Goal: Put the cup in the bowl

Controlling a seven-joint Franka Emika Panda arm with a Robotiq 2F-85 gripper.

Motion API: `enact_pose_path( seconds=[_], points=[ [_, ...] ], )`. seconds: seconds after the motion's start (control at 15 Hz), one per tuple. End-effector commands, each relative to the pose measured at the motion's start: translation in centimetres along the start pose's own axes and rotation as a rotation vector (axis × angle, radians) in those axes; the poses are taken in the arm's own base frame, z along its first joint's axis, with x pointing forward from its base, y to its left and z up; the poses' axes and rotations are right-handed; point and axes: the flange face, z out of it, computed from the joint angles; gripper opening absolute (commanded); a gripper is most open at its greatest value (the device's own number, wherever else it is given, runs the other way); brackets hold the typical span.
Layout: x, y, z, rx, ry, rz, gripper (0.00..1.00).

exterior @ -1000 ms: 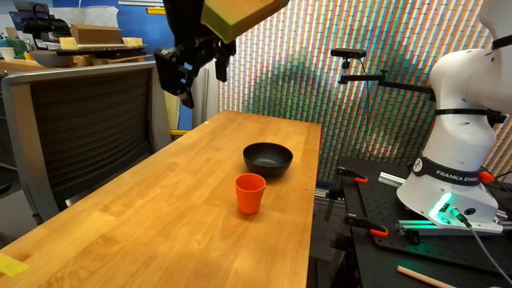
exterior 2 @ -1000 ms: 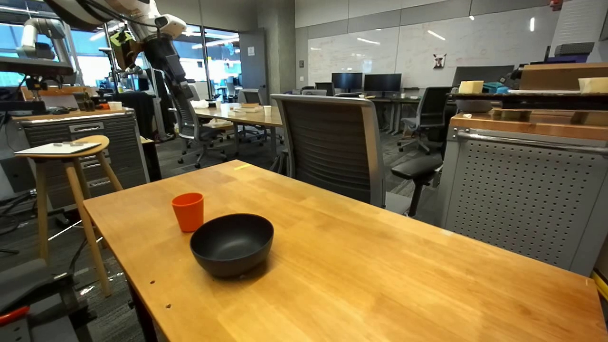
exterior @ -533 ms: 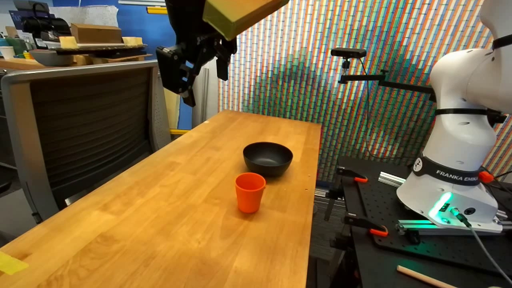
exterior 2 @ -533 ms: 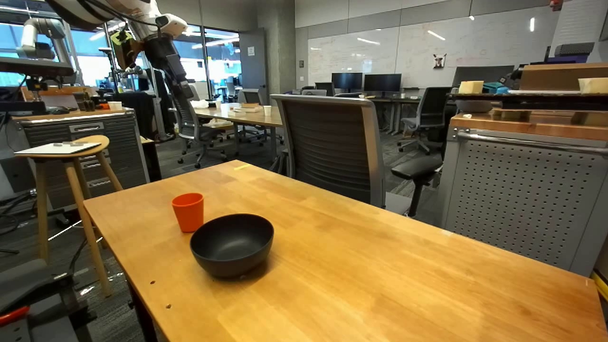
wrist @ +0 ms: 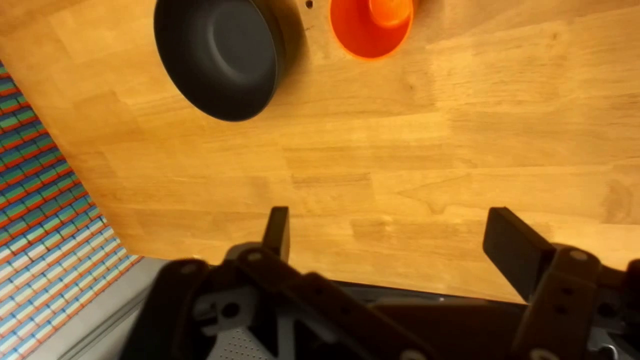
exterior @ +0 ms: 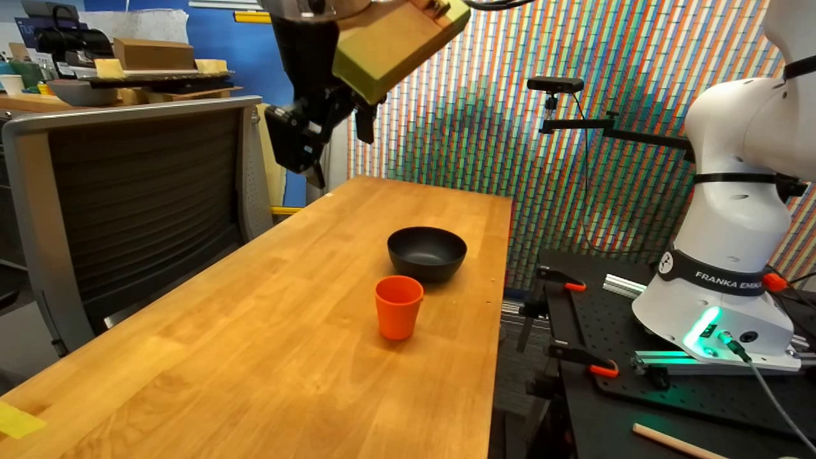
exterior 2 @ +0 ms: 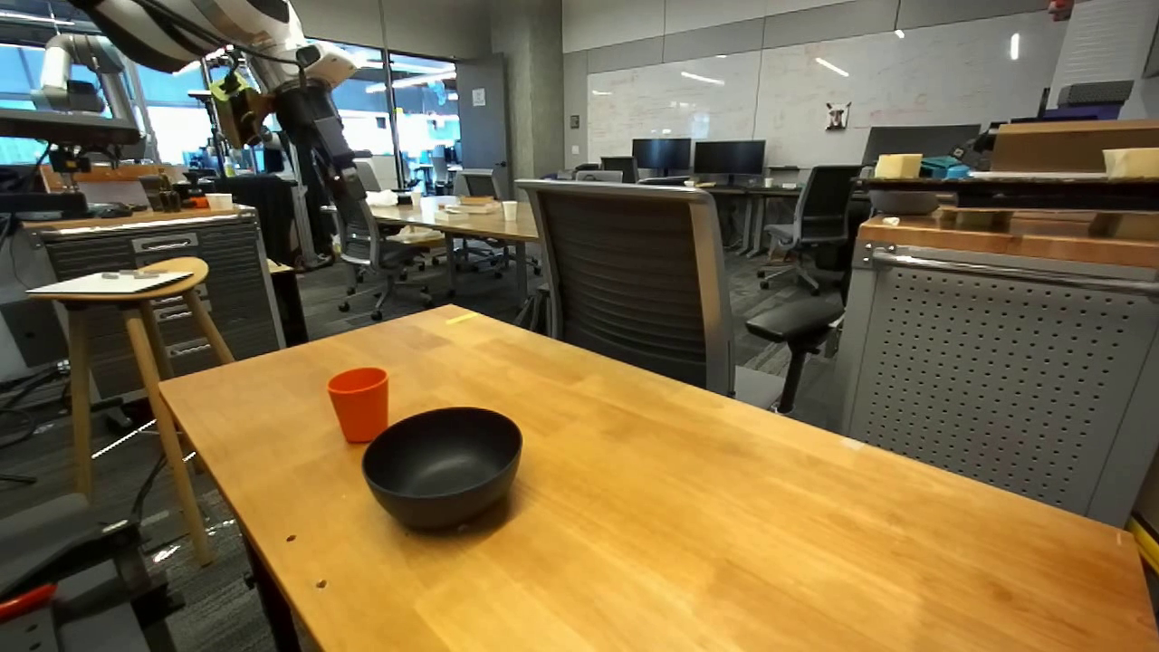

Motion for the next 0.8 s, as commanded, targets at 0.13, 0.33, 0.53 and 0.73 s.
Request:
enact_pose_path(
  seconds=[0.13, 0.33, 0.53, 0.73],
  points=[
    [-2.5, 0.5, 5.9, -0.115, -0.126, 0.089, 1.00],
    [-4.2, -0.1, 9.1, -0.134, -0.211, 0.111, 1.00],
    [-6.0, -1.2, 11.7, -0.126, -0.310, 0.112, 1.00],
    [-7.6, -2.5, 13.7, -0.099, -0.386, 0.112, 1.00]
  ],
)
